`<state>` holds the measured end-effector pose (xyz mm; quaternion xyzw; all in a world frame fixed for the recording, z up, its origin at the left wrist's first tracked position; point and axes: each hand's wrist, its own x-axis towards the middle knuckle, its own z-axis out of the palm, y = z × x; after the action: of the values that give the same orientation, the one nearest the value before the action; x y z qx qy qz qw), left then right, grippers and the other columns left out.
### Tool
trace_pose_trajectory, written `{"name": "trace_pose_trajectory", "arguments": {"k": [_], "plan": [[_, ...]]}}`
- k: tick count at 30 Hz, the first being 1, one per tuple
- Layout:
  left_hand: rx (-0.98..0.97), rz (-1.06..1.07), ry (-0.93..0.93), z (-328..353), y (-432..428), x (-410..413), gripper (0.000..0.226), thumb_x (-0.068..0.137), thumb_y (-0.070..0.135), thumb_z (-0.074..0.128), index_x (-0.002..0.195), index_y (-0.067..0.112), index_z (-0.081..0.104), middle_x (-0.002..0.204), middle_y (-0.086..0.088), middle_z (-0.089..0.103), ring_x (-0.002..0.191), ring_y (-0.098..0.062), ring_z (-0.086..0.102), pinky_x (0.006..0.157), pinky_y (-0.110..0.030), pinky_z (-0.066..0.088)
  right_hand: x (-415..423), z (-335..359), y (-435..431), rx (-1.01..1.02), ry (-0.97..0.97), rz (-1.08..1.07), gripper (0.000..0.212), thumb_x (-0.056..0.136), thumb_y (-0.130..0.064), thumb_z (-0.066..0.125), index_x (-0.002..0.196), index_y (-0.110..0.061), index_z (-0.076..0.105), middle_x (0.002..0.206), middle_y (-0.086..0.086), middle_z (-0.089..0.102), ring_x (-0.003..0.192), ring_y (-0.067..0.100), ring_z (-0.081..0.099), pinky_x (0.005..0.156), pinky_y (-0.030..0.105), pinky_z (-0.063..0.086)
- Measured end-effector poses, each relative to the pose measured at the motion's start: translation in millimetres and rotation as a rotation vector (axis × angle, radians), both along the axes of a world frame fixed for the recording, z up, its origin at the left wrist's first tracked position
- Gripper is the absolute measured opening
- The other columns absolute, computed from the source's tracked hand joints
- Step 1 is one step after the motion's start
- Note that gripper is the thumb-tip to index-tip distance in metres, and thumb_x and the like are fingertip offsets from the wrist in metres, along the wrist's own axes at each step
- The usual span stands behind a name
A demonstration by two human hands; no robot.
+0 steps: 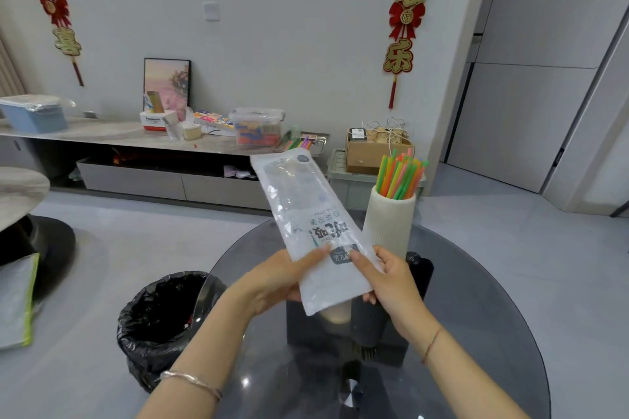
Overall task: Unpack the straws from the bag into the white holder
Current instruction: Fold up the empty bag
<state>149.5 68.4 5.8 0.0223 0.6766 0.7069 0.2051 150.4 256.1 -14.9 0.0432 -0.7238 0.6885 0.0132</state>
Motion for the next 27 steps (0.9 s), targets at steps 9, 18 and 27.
{"name": "trace_pose_trajectory", "arguments": {"k": [9, 18, 27], "plan": [[-0.167, -0.054, 0.029, -25.9, -12.3, 9.4, 0.027, 0.081, 0.025, 0.073, 0.104, 0.012, 0.068, 0.092, -0.005, 0.077, 0.083, -0.011, 0.074, 0.067, -0.017, 0.055, 4.6, -21.5, -2.4, -0.177, -0.212, 0.154, 0.023, 0.085, -0.018, 0.065, 0.104, -0.004, 0.066, 0.088, 0.010, 0.074, 0.068, 0.014, 0.070, 0.056, 0.020, 0.055], [-0.141, -0.002, 0.062, -27.4, -9.9, 11.4, 0.016, 0.086, 0.023, 0.068, 0.097, 0.012, 0.070, 0.086, -0.004, 0.078, 0.079, -0.010, 0.074, 0.066, -0.016, 0.056, 4.4, -26.8, -7.0, -0.120, -0.149, 0.118, 0.015, 0.087, -0.011, 0.062, 0.092, 0.002, 0.067, 0.066, 0.004, 0.073, 0.057, 0.009, 0.068, 0.056, 0.016, 0.055], [-0.154, 0.058, 0.140, -32.0, -4.9, 15.6, 0.021, 0.082, 0.027, 0.071, 0.099, 0.014, 0.071, 0.080, -0.001, 0.076, 0.070, -0.007, 0.071, 0.062, -0.017, 0.053, 6.1, -33.3, -12.8, -0.033, -0.096, 0.128, 0.011, 0.083, -0.013, 0.068, 0.090, -0.005, 0.073, 0.068, -0.002, 0.069, 0.056, 0.004, 0.059, 0.054, 0.017, 0.049]]}}
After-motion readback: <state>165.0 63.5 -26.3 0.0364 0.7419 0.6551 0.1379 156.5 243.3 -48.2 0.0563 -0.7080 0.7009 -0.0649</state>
